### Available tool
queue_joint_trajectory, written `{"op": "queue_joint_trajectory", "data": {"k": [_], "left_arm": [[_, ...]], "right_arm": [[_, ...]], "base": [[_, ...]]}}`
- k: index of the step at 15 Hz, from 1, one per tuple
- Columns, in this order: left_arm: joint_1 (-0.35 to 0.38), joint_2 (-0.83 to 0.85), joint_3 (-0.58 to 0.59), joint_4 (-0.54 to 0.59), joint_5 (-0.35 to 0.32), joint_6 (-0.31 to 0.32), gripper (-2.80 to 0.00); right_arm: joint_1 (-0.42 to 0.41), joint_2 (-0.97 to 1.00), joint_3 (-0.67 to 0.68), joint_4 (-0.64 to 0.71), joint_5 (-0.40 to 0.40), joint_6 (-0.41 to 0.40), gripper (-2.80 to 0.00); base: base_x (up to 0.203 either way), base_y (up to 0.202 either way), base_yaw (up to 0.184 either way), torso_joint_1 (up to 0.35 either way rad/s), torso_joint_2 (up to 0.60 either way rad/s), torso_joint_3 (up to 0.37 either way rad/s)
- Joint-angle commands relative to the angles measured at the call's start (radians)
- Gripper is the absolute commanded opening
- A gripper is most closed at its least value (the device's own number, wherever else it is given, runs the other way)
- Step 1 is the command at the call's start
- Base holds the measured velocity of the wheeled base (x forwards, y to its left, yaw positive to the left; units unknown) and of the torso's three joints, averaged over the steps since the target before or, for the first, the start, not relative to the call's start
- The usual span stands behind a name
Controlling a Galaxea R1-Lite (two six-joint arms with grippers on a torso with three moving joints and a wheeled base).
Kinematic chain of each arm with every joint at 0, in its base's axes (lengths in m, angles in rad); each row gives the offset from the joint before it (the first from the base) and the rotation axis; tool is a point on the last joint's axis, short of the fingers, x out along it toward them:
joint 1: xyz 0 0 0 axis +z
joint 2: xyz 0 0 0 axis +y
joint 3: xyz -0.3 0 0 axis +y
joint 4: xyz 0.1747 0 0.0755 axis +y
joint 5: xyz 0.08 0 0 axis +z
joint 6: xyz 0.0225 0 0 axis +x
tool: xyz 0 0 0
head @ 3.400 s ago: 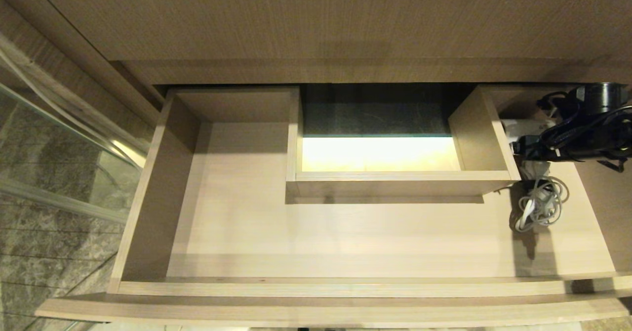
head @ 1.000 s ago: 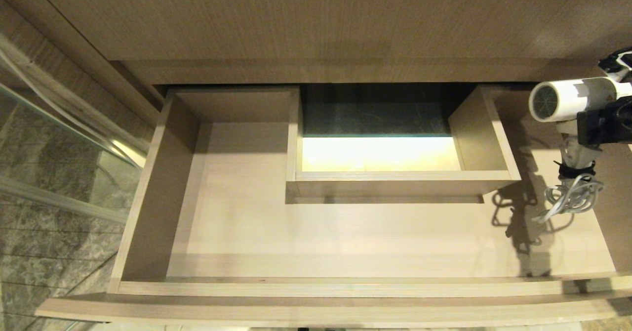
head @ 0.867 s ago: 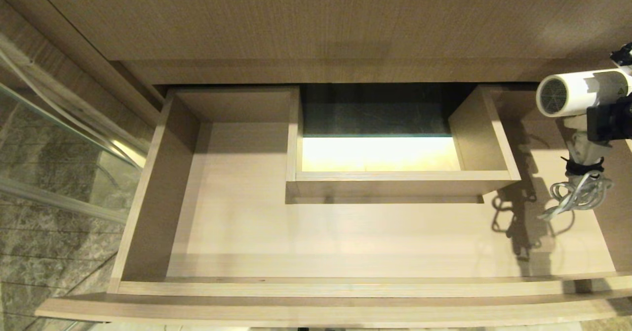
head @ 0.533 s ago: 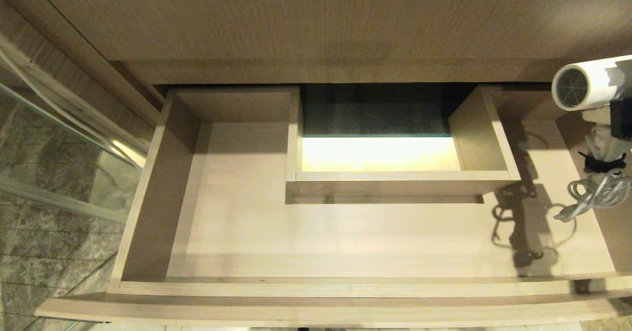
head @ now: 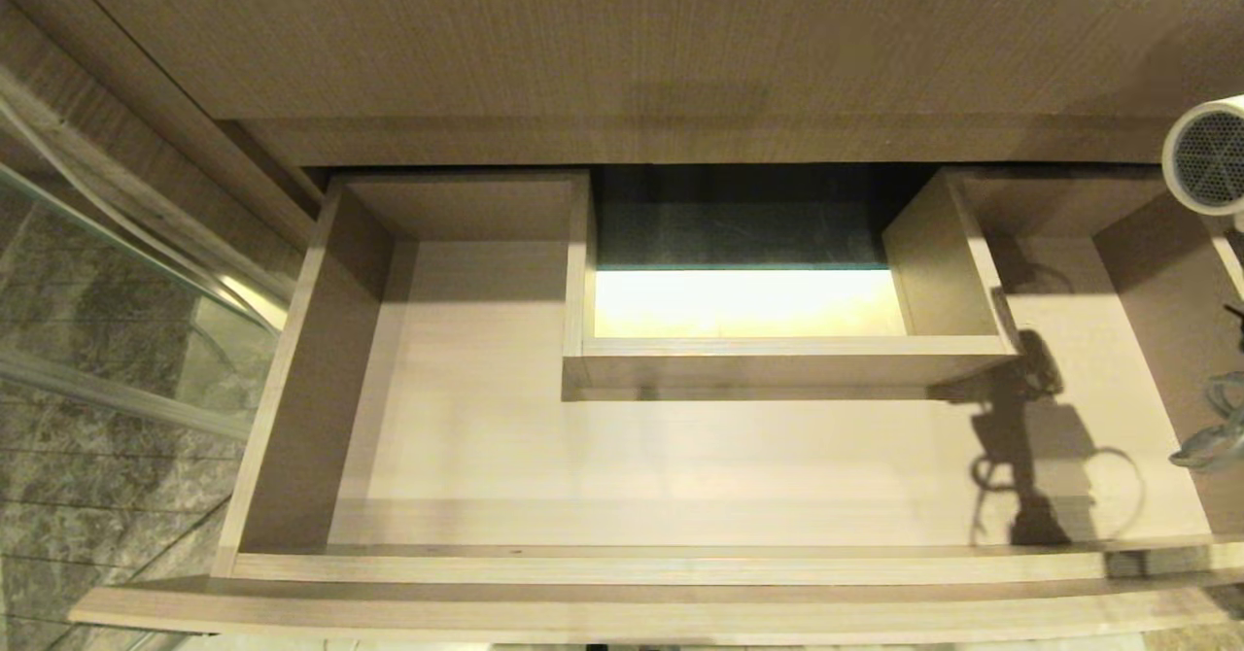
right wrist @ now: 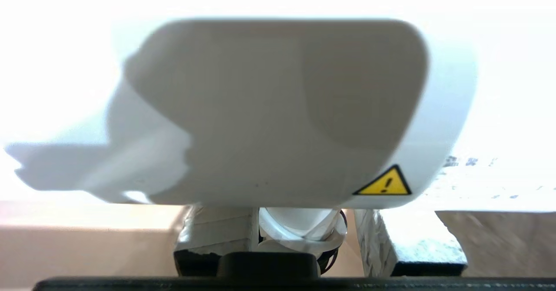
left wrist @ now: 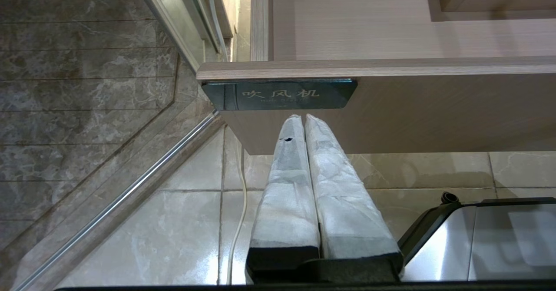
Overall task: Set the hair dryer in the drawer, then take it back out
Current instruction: Pick up the hairdryer, then place it on the countertop
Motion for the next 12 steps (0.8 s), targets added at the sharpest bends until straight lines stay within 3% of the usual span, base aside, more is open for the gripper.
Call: {"op": "queue_joint_trajectory", "data": {"k": [1, 6, 12], "left_arm": [[0.0, 0.0, 0.0, 0.0, 0.001, 0.001, -2.8], [-0.001, 0.0, 0.0, 0.0, 0.001, 0.001, -2.8], [0.0, 0.0, 0.0, 0.0, 0.001, 0.0, -2.8]], "right_arm": [[-0.002, -0.099, -0.012, 0.038, -0.002, -0.027, -2.8], [-0.004, -0.175, -0.033, 0.135, -0.008, -0.034, -2.8], [-0.035, -0.198, -0.038, 0.131, -0.011, -0.032, -2.8]], "base": [[0.0, 0.0, 0.0, 0.0, 0.0, 0.0], [0.0, 0.0, 0.0, 0.0, 0.0, 0.0], [0.0, 0.0, 0.0, 0.0, 0.0, 0.0]]}}
